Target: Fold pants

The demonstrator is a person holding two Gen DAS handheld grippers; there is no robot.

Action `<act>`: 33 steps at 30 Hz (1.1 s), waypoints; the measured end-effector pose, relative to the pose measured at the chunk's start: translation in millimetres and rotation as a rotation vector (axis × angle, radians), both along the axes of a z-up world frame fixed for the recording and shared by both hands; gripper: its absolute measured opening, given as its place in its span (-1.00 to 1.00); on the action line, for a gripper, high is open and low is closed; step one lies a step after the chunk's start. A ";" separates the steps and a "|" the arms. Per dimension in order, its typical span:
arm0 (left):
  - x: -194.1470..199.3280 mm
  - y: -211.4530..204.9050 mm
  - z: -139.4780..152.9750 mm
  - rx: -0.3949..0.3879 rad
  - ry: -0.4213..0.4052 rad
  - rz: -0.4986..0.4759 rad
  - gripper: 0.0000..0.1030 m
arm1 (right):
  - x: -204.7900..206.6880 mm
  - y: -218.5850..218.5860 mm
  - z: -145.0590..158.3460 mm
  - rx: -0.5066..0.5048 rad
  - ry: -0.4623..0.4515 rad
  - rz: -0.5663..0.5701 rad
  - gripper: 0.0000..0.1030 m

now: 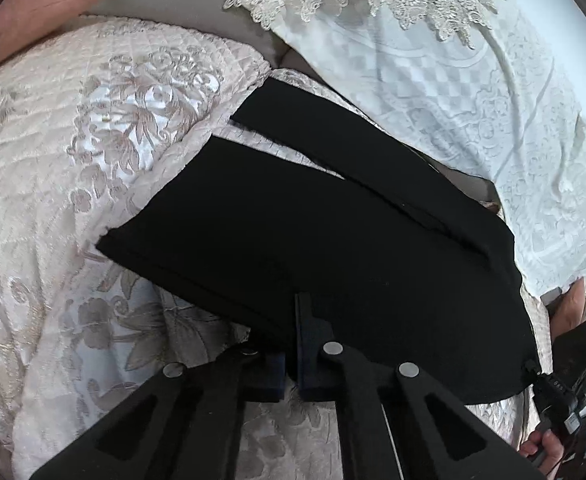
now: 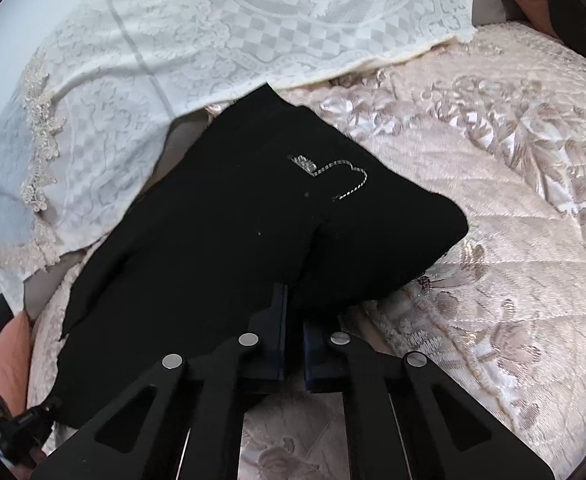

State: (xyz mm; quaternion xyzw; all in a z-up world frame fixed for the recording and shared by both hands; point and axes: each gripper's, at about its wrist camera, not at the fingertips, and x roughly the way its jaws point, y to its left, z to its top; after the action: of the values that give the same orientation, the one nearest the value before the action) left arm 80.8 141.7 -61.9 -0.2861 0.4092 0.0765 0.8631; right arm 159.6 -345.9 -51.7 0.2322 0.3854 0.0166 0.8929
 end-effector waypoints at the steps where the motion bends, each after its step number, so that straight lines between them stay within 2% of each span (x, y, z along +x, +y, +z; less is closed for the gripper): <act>1: -2.3 0.0 2.2 0.006 -0.002 -0.001 -0.92 | -3.3 -0.6 2.6 0.001 -0.005 -0.005 -0.94; 9: -24.8 9.1 23.7 0.010 -0.018 -0.010 -0.92 | -36.5 -6.9 18.3 0.030 -0.017 -0.002 -0.96; 17: -70.6 10.1 33.1 0.022 -0.012 -0.046 -0.92 | -85.4 -0.9 31.3 0.049 0.003 0.003 -0.96; 27: -101.1 -7.2 13.2 0.029 0.051 -0.124 -0.92 | -130.4 -23.0 13.5 0.075 0.090 -0.079 -0.95; 29: -100.4 -8.0 9.1 0.037 0.060 -0.134 -0.92 | -127.3 -30.4 1.0 0.130 0.144 -0.082 -0.93; 30: -99.6 -8.1 8.7 0.038 0.064 -0.137 -0.91 | -126.8 -32.9 -1.4 0.141 0.161 -0.088 -0.86; 31: -99.2 -8.1 9.2 0.039 0.063 -0.140 -0.86 | -126.8 -34.7 0.5 0.134 0.156 -0.101 -0.65; 33: -101.2 -5.6 12.0 0.046 0.058 -0.138 -0.79 | -130.7 -39.7 9.8 0.121 0.113 -0.118 -0.38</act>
State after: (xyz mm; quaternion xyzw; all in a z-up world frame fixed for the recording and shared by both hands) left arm -20.4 136.1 -49.9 -0.2349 0.4508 0.0343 0.8605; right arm 28.9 -385.6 -41.9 0.3085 0.4192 -0.0261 0.8535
